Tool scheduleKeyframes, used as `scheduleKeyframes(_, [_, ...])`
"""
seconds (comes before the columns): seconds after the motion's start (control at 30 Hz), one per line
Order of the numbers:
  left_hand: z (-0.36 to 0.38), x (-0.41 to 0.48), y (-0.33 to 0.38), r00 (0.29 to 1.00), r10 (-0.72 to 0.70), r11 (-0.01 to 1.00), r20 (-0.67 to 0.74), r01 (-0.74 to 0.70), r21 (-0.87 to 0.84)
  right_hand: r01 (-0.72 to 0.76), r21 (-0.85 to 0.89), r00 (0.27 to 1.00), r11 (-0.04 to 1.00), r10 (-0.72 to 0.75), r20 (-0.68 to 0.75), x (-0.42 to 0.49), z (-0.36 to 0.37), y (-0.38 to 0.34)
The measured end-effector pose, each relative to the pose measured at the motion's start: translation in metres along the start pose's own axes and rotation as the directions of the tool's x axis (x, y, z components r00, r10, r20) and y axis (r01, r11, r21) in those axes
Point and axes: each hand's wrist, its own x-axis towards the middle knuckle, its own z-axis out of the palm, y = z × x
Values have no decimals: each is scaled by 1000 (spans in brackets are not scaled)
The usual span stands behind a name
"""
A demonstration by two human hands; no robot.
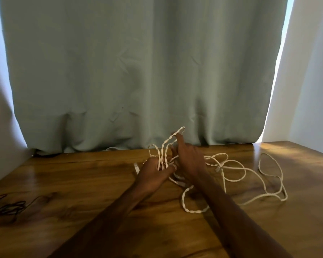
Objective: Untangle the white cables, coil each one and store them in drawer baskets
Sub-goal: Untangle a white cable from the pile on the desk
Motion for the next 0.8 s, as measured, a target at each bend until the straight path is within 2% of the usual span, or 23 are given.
scheduleKeyframes(0.13, [2,0,1,995,25,999,-97,-21,40,-16,60,999,998,18,-34,-2,-1,7])
scheduleKeyframes(0.27, [-7,4,3,970,29,998,-243,-41,-45,-106,-48,994,993,104,-34,-9,-3,44])
scheduleKeyframes(0.4, [-14,8,3,952,-11,994,-305,-22,-105,-194,-82,981,977,192,-36,-18,-4,61])
scheduleKeyframes(0.53, [-14,11,4,927,-35,982,-374,-39,-187,-226,-68,971,972,230,67,-12,-4,54])
scheduleKeyframes(0.67, [-36,22,4,823,-149,957,-549,-21,-291,-169,7,970,986,165,176,-12,-1,56])
scheduleKeyframes(0.73, [-45,22,-1,832,-129,969,-539,-10,-248,-187,-14,973,982,187,138,-12,1,60])
scheduleKeyframes(0.8, [-47,21,-8,864,-121,968,-488,-6,-249,-274,-92,946,957,286,153,-11,4,67])
